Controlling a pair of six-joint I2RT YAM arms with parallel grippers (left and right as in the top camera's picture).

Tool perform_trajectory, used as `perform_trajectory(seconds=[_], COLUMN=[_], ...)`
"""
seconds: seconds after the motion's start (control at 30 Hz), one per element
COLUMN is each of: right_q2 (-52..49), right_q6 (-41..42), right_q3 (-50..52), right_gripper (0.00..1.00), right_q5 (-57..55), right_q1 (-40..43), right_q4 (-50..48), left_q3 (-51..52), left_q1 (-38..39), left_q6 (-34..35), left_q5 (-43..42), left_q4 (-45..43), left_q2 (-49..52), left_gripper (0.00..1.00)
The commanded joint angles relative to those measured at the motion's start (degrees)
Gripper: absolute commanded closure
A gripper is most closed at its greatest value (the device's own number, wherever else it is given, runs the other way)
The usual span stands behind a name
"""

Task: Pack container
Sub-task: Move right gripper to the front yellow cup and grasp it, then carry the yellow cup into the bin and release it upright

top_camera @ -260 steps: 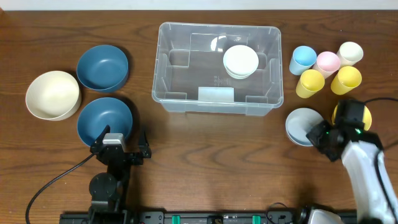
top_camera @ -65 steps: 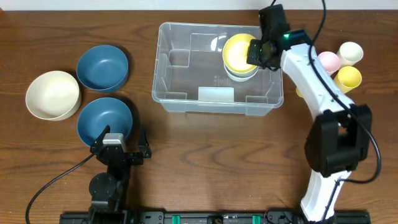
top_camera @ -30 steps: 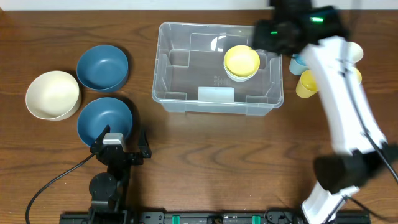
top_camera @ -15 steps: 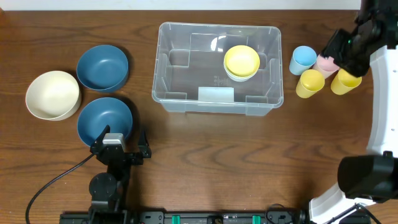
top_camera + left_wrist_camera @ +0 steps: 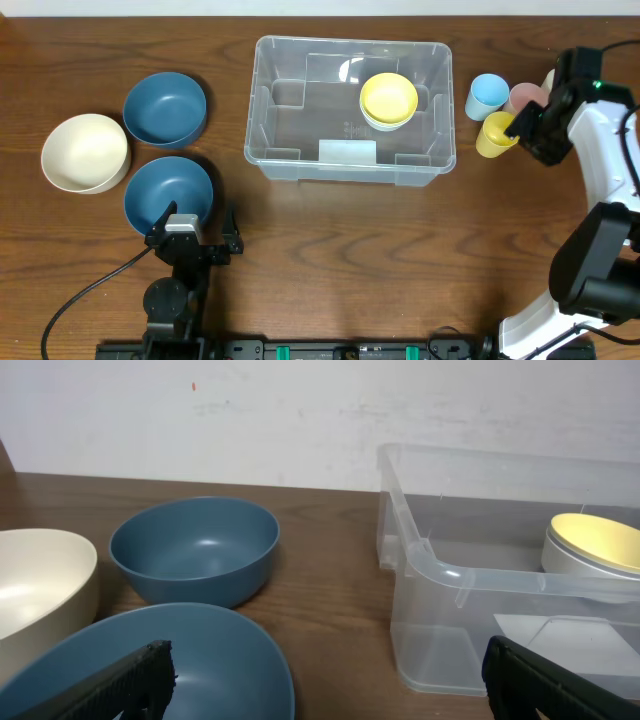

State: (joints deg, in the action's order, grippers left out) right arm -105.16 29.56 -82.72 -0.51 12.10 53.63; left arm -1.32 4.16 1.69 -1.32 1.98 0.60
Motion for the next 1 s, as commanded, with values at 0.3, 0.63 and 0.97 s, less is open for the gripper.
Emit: perform_trajectory(seconds=[0.3, 0.63, 0.97], right_q2=[0.0, 0.9, 19.8], right_q6=[0.6, 0.7, 0.5], right_q3=[13.7, 14.8, 9.8], right_gripper=[0.61, 0.99, 0.99], right_q5=[1.0, 2.5, 3.5], right_q1=[0.2, 0.2, 0.2], right_q4=[-17.7, -16.6, -7.1], left_q3=[1.1, 1.1, 1.1], left_q1=[-0.2, -0.2, -0.2], left_q6=[0.3, 0.3, 0.3], left_q5=[0.5, 0.5, 0.5], left_q4=[2.1, 2.1, 2.1], left_q2=[-0.3, -0.3, -0.3], left_gripper=[0.02, 0.02, 0.02])
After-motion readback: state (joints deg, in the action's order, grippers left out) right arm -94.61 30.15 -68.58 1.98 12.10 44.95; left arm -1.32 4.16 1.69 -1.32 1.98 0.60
